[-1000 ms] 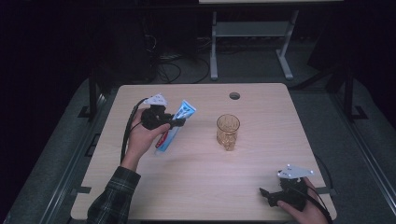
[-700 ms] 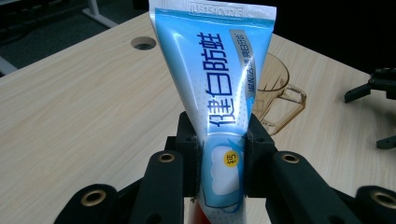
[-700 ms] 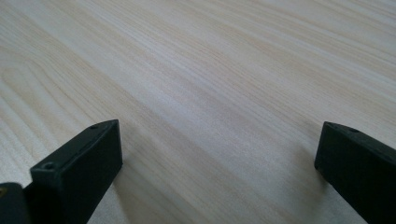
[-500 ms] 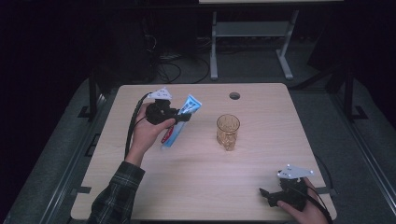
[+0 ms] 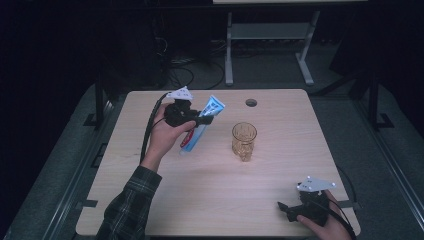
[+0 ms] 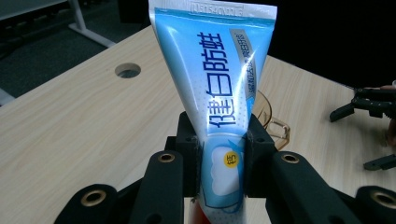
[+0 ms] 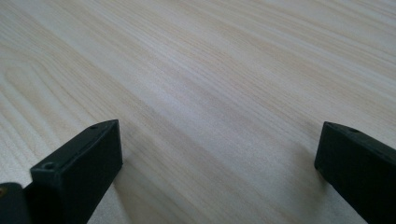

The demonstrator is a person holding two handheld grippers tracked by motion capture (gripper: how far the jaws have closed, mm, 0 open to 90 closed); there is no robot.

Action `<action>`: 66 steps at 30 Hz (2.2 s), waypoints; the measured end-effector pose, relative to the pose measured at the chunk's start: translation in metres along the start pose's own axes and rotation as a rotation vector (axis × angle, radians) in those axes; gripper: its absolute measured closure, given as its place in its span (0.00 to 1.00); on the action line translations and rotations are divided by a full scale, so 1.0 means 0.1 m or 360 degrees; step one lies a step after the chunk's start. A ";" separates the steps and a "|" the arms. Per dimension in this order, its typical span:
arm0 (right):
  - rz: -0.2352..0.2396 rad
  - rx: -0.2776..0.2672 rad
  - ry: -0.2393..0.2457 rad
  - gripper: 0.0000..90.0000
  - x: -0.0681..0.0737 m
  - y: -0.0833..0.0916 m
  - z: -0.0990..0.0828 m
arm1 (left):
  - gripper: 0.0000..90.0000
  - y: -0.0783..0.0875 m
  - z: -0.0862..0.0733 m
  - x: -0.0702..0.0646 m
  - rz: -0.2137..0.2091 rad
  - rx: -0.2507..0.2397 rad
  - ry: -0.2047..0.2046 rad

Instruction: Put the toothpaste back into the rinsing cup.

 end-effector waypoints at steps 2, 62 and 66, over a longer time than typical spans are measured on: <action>0.0001 0.0000 0.0001 0.00 0.00 0.00 0.00 | 0.81 -0.02 0.04 -0.01 -0.0003 0.0000 -0.0005; 0.0024 0.0003 0.0004 0.00 0.03 0.00 0.00 | 0.81 -0.82 1.06 -0.33 -0.0178 -0.0094 -0.0173; 0.0025 0.0006 0.0012 0.00 0.03 0.00 0.00 | 0.81 -0.88 1.13 -0.35 -0.0183 -0.0094 -0.0186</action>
Point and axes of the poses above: each handheld gripper's, and its own axes: y roughly backward along the jaws, z roughly out of its top, x roughly to its left, the point moved 5 cm from there along -y, roughly forward along the jaws, and after that the axes turned 8 degrees about x, right-handed, at the moved point
